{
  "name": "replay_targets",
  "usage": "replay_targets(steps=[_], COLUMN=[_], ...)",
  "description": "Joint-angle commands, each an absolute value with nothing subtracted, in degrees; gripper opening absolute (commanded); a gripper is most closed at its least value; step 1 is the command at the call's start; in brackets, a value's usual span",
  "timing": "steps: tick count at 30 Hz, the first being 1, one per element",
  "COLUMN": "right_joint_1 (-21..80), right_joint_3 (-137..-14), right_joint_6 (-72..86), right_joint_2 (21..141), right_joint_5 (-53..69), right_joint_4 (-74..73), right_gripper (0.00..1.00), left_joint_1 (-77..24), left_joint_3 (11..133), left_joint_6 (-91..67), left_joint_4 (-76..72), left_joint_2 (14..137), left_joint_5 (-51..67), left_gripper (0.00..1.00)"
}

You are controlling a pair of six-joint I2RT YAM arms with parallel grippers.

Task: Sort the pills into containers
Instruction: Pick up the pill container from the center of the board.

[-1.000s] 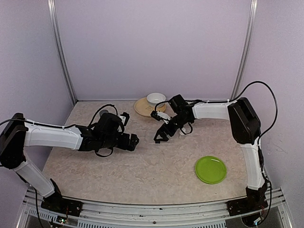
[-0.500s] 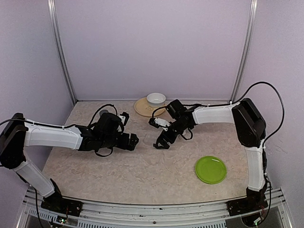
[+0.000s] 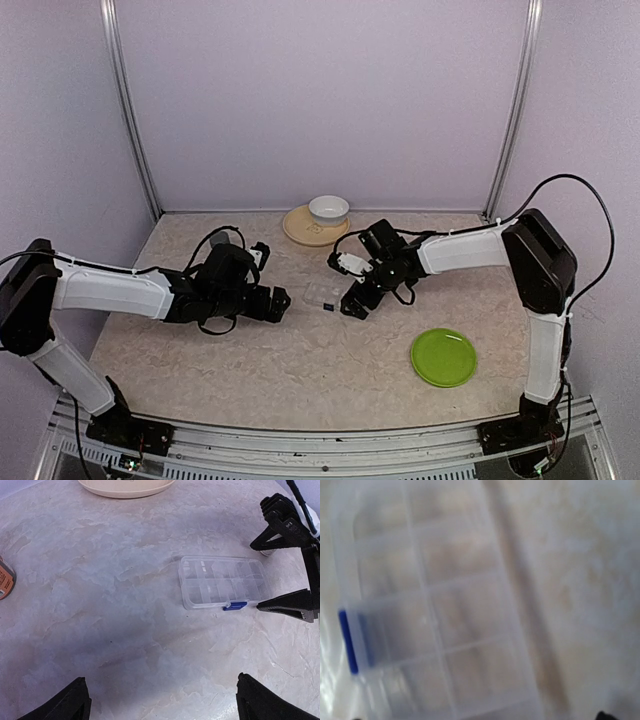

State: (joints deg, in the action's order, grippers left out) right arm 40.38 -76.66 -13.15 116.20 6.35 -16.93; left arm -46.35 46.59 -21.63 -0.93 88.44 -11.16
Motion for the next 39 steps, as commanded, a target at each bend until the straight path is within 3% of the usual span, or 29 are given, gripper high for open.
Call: replay_targets(steps=[1, 11, 21, 24, 28, 39], right_joint_1=[40.69, 40.69, 40.69, 40.69, 40.69, 41.06], right_joint_3=[-76.89, -77.36, -78.23, -77.83, -77.10, -68.26], right_joint_6=[-12.91, -14.39, -14.16, -14.01, -13.69, -4.82], right_joint_2=[115.44, 117.08, 119.79, 119.55, 118.92, 108.61], right_joint_5=[5.59, 11.91, 10.84, 11.39, 13.14, 13.67], right_joint_4=[-14.02, -13.60, -14.36, -14.07, -13.70, -2.85], right_gripper=[1.00, 0.94, 0.89, 0.84, 0.68, 0.55], left_joint_1=[-46.23, -46.23, -46.23, -46.23, -46.23, -46.58], left_joint_3=[45.47, 44.13, 43.69, 43.61, 43.59, 41.05], left_joint_6=[-22.75, -22.90, -23.15, -23.30, -23.60, -25.67], left_joint_4=[-3.01, -3.34, -3.41, -3.69, -3.95, -10.39], left_joint_2=[87.06, 85.92, 85.61, 85.71, 85.87, 84.26], left_joint_5=[-10.60, -10.98, -10.99, -10.79, -10.46, -4.51], left_gripper=[0.99, 0.99, 0.99, 0.99, 0.99, 0.99])
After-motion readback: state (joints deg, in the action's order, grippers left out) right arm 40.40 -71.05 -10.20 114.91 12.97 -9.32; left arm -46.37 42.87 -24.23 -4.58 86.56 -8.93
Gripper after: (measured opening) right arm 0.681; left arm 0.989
